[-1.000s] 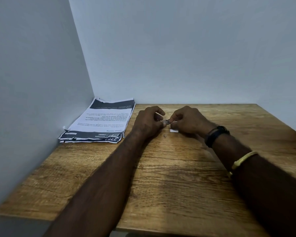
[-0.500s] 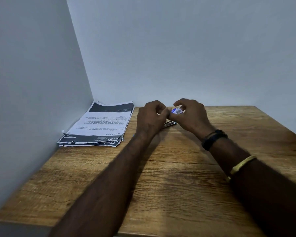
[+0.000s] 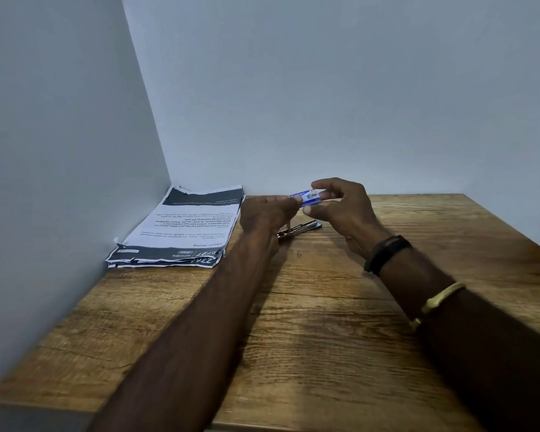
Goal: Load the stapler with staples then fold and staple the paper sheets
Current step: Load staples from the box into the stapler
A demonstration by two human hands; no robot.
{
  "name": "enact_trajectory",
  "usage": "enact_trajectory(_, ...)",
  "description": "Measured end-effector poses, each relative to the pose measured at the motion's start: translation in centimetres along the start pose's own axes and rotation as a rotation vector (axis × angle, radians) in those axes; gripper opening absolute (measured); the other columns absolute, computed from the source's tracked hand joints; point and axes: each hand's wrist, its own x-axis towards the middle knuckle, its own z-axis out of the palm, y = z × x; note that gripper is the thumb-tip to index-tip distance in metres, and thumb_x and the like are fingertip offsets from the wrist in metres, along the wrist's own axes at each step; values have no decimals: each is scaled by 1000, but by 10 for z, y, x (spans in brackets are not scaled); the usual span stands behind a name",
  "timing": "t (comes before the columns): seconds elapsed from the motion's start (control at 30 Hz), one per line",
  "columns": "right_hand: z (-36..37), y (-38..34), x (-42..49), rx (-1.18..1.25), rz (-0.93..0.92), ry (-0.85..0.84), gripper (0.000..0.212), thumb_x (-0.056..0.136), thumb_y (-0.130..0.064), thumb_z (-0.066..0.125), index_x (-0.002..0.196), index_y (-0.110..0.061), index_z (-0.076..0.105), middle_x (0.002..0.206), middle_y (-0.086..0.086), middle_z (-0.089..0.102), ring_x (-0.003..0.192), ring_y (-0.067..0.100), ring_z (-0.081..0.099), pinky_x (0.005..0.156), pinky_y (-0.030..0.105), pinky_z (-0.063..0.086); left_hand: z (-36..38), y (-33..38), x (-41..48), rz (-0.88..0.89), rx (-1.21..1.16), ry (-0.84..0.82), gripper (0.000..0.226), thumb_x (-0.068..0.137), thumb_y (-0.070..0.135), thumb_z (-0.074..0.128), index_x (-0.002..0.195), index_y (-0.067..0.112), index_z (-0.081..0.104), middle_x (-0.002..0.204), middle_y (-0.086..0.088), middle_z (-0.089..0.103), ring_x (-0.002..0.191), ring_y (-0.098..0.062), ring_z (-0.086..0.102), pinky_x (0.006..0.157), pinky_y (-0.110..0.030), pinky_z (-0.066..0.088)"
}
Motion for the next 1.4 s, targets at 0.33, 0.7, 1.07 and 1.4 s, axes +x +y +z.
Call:
enact_trajectory(0.33, 0, 3, -2, 67, -41, -16, 40, 67, 1, 92, 100, -15, 77, 96, 4, 75, 100, 22, 74, 84, 39, 64, -2, 6, -4, -134, -149, -91, 23, 78, -6, 80, 95, -7, 65, 97, -24, 68, 65, -22, 69, 58, -24, 63)
enact_trajectory(0.7, -4, -2, -2, 371, 112, -85, 17, 87, 9, 74, 95, -6, 75, 101, 20, 70, 94, 28, 76, 78, 31, 65, -9, 11, 3, -172, -32, -94, 11, 86, 1, 75, 93, -4, 69, 81, -15, 68, 63, -18, 63, 58, -23, 60)
enact_trajectory(1.07, -7, -5, -2, 292, 159, -60, 15, 89, 7, 69, 91, -4, 78, 98, 18, 77, 89, 24, 80, 78, 34, 66, -8, 13, 0, -177, -45, -124, 7, 87, -4, 71, 87, -2, 64, 81, -16, 68, 65, -21, 66, 65, -28, 62)
enact_trajectory(1.4, -10, -8, -3, 206, 139, -68, 23, 88, 12, 60, 85, -6, 75, 94, 19, 76, 77, 27, 80, 70, 31, 65, -11, 14, 0, -180, -72, -117, 6, 93, -4, 63, 87, -4, 64, 81, -19, 69, 64, -22, 68, 53, -24, 61)
